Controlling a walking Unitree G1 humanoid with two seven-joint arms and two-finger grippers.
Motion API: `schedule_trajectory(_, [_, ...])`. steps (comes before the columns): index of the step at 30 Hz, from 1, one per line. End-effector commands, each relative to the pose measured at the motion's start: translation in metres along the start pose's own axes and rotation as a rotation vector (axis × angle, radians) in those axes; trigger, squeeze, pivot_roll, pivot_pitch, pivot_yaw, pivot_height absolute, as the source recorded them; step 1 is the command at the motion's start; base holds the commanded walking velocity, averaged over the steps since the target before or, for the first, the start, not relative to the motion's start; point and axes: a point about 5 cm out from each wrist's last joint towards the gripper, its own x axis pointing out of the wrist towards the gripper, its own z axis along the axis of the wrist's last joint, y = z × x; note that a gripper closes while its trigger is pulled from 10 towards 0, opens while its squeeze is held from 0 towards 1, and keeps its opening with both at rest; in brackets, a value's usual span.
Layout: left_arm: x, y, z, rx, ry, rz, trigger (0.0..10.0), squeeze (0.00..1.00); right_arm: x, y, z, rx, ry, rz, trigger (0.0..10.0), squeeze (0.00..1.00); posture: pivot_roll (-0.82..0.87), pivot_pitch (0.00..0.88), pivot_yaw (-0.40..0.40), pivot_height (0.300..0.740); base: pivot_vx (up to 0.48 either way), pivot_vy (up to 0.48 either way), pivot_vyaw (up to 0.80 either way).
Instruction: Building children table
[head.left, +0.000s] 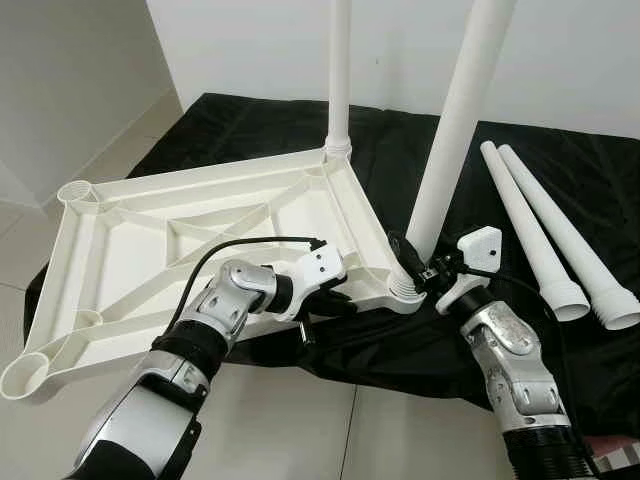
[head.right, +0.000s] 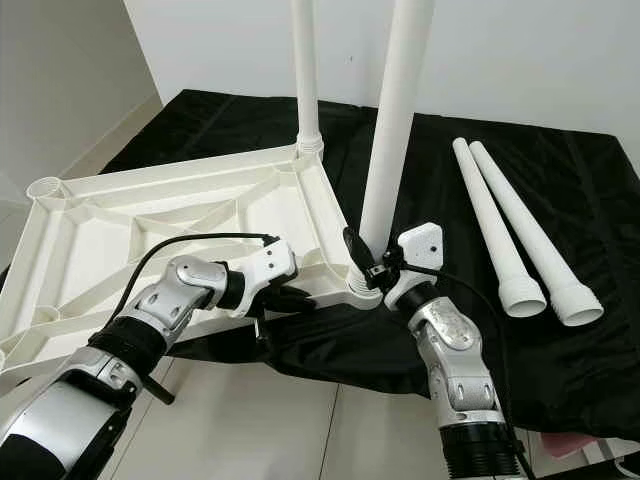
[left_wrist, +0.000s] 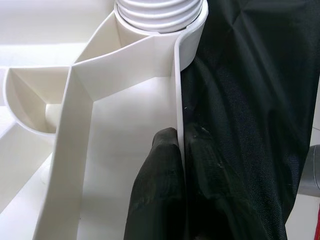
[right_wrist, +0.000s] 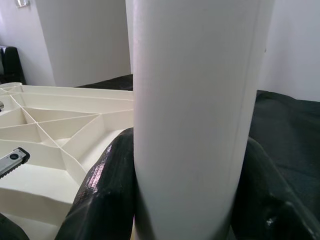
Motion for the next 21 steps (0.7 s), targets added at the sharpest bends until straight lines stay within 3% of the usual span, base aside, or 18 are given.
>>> schedule_trajectory(1, [-0.005, 0.003, -0.001, -0.028, -0.04, 0.058, 10.0, 0.0, -0.014, -0.003, -0.03, 0.025, 0.161, -0.052, 10.0, 0.0, -0.17, 0.13, 0.087, 0.74, 0.0, 0.0, 0.0])
schedule_trajectory(21, [-0.004, 0.003, 0.0, -0.022, -0.044, 0.06, 10.0, 0.0, -0.01, 0.006, -0.019, 0.03, 0.101, -0.225, 10.0, 0.0, -0.17, 0.115, 0.081, 0.74, 0.0, 0.0, 0.0])
